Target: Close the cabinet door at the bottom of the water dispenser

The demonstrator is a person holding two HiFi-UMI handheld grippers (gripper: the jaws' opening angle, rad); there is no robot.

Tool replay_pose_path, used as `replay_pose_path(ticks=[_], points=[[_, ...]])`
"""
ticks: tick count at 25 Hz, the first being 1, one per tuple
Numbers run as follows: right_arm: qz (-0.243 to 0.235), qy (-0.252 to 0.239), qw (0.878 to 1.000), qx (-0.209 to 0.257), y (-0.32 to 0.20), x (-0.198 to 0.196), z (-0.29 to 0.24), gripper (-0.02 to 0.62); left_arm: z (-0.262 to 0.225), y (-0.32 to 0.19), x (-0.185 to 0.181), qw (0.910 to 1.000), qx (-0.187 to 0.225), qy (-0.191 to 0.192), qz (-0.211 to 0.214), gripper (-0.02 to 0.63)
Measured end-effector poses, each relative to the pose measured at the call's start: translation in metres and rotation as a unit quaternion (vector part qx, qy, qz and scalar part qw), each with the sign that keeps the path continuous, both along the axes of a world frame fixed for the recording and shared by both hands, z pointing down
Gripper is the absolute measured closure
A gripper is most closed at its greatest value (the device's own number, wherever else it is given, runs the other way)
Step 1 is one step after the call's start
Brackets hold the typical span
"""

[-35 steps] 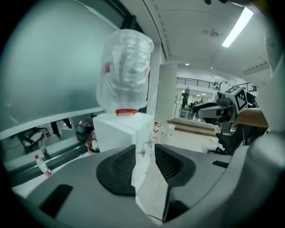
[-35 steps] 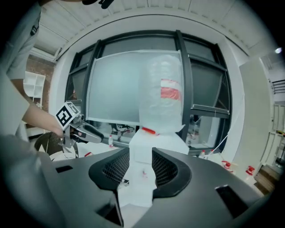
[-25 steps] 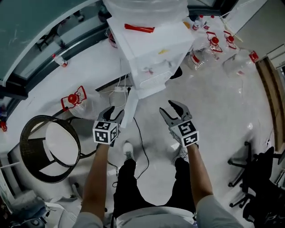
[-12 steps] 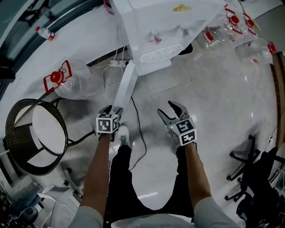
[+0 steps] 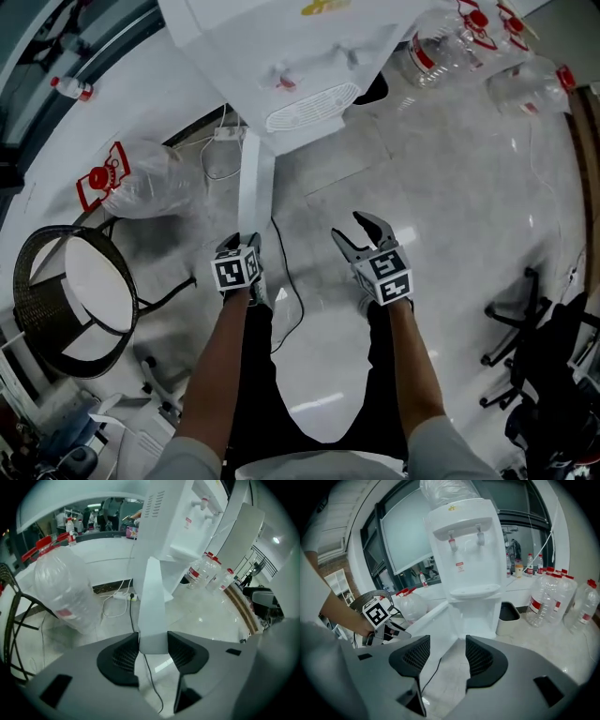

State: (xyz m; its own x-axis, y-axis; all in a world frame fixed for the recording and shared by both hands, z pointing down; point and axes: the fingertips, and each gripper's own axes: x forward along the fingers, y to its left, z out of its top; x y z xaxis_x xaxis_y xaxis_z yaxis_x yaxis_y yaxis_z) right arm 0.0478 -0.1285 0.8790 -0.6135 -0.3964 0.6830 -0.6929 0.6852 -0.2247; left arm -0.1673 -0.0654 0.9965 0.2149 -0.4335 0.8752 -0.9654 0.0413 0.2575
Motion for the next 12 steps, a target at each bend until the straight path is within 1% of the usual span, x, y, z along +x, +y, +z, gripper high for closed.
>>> replay_pose_path(ticks=[3, 6, 8, 12], points=[[0.025, 0.003, 1.0, -0.003, -0.001, 0.024, -0.005, 0.344, -0.002, -0.001, 0.029, 0.9997, -0.003, 0.017, -0.015, 0.399], [0.05, 0.005, 0.999, -0.008, -0.001, 0.048, -0.004, 0.344, -0.005, -0.005, 0.058, 0.9982, -0.003, 0.044, -0.042, 0.394], [0.058, 0.004, 0.998, -0.008, 0.0, 0.06, -0.005, 0.344, -0.008, -0.008, 0.077, 0.9967, 0.0, 0.06, -0.054, 0.391], [0.069, 0.004, 0.998, -0.011, -0.003, 0.088, -0.006, 0.344, -0.013, -0.021, 0.121, 0.9942, 0.014, 0.089, -0.058, 0.391]])
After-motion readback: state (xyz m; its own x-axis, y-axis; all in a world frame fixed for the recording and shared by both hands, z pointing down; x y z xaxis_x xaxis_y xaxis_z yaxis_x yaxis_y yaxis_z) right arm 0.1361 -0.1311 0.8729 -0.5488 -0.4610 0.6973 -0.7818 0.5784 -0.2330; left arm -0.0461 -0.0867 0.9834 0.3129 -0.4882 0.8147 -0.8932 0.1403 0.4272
